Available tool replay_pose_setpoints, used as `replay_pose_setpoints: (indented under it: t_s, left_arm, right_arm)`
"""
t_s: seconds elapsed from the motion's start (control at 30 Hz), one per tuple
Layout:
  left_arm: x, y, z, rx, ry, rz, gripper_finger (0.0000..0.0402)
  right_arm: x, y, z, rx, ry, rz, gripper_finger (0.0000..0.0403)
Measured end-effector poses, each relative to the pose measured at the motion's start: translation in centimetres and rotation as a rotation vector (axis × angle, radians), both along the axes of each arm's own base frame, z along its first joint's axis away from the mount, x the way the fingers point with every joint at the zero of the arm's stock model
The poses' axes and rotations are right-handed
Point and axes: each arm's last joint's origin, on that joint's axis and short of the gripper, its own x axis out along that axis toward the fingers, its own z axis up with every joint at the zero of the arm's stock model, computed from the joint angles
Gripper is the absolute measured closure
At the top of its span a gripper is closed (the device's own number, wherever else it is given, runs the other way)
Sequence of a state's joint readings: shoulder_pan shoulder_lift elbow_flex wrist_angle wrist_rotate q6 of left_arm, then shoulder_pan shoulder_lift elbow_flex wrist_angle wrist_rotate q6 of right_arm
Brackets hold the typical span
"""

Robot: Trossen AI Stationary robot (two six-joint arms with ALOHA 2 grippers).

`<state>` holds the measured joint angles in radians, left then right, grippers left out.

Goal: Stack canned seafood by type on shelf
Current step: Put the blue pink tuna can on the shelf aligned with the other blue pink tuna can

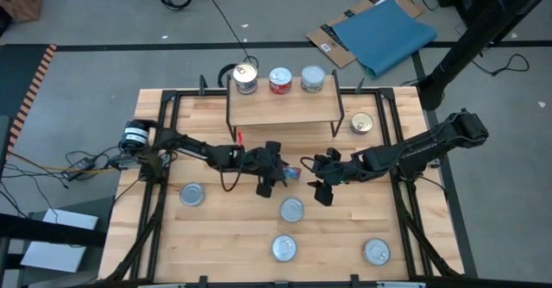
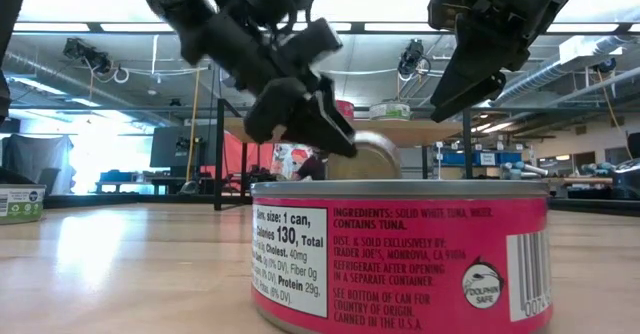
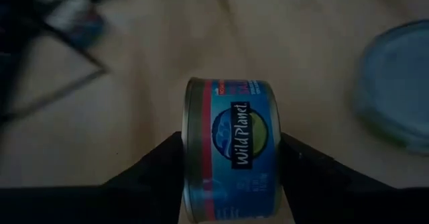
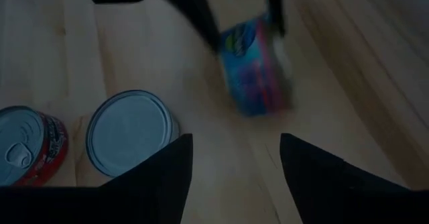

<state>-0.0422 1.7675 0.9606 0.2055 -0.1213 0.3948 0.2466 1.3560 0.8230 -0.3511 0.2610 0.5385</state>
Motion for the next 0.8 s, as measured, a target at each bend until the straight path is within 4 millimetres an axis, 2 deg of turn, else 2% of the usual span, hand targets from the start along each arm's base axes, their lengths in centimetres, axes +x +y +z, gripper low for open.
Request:
replay_pose_setpoints:
  t_s: [0.17,0.3,0.43,0.6,0.67,0.8]
  left_arm:
    - [-0.7,-1.3,3.6,0.262,-0.009,0.106,0.0196]
    - [-1.9,-2.3,5.5,0.428,0.007,0.146,0.0196]
    - [-3.3,-2.7,7.0,0.553,0.042,0.201,0.0196]
    - [-4.5,-2.5,7.9,0.705,0.111,0.321,0.0196]
    - [-5.0,-2.1,8.2,0.734,0.136,0.356,0.0196]
    - [-5.7,-1.8,8.5,0.797,0.175,0.429,0.0196]
  right_arm:
    - [0.0,0.0,0.0,-0.026,0.003,0.017,0.0172]
    - [0.0,-0.2,0.0,-0.101,0.000,0.024,0.0189]
    - [0.1,-0.4,0.1,-0.174,-0.014,-0.003,0.0253]
    - [0.3,-0.4,0.4,-0.218,-0.056,-0.035,0.0378]
    - [0.4,-0.3,0.5,-0.237,-0.069,-0.031,0.0391]
    - [0.5,-0.2,0.7,-0.238,-0.087,-0.027,0.0379]
